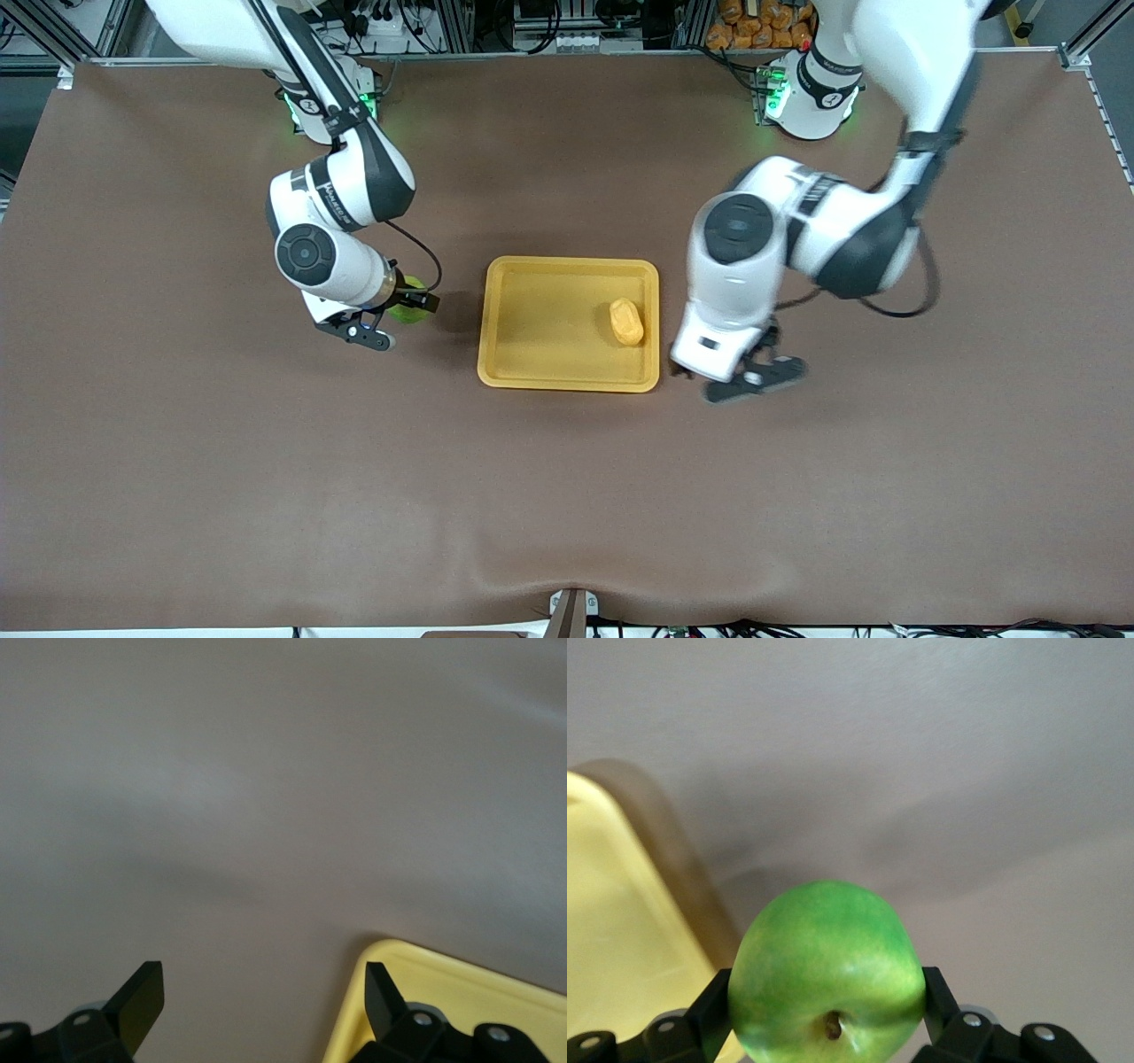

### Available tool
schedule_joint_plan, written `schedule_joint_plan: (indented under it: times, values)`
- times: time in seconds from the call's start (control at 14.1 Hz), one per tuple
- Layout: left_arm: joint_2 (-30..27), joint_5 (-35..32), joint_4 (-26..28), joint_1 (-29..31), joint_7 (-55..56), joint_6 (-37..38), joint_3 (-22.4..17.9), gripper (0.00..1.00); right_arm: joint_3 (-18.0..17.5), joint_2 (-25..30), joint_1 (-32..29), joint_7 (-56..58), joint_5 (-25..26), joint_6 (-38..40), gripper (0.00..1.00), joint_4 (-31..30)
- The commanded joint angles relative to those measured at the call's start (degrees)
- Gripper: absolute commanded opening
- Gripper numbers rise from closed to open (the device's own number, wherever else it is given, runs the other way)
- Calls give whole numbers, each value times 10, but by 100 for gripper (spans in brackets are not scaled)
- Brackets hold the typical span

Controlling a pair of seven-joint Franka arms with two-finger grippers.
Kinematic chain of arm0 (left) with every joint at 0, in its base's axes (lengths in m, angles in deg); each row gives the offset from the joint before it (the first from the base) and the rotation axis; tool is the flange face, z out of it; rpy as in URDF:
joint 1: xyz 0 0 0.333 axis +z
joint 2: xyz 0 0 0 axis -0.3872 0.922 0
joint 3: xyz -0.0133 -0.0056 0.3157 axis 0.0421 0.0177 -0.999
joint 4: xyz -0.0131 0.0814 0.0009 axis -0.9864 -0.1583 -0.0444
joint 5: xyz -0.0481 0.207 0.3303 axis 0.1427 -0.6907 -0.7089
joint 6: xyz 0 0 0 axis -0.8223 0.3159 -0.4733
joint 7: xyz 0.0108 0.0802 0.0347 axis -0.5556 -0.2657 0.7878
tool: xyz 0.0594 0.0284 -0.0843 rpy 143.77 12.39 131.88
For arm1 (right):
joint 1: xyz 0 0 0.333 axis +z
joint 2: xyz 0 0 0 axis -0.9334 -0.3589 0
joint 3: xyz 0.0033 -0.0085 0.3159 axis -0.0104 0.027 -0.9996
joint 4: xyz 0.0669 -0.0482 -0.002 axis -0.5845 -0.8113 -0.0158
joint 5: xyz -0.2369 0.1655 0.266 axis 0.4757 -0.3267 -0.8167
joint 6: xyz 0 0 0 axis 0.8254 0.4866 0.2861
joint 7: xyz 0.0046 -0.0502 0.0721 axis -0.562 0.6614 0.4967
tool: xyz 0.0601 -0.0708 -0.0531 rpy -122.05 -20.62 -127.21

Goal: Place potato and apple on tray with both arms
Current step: 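Lower the potato into the tray and open the left gripper, then carry the apple into the tray while the left gripper withdraws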

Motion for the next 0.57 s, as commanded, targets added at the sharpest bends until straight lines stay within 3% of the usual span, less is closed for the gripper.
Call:
schedule_joint_plan:
  times: [0.0, 0.5]
  values:
    - [-37, 10, 13, 39, -33, 19, 5, 100, -1, -24, 18, -46, -27, 11, 0, 43]
    - [-108, 77, 15, 103, -159, 76, 5, 100, -1, -139, 93, -182, -26, 6, 0, 163]
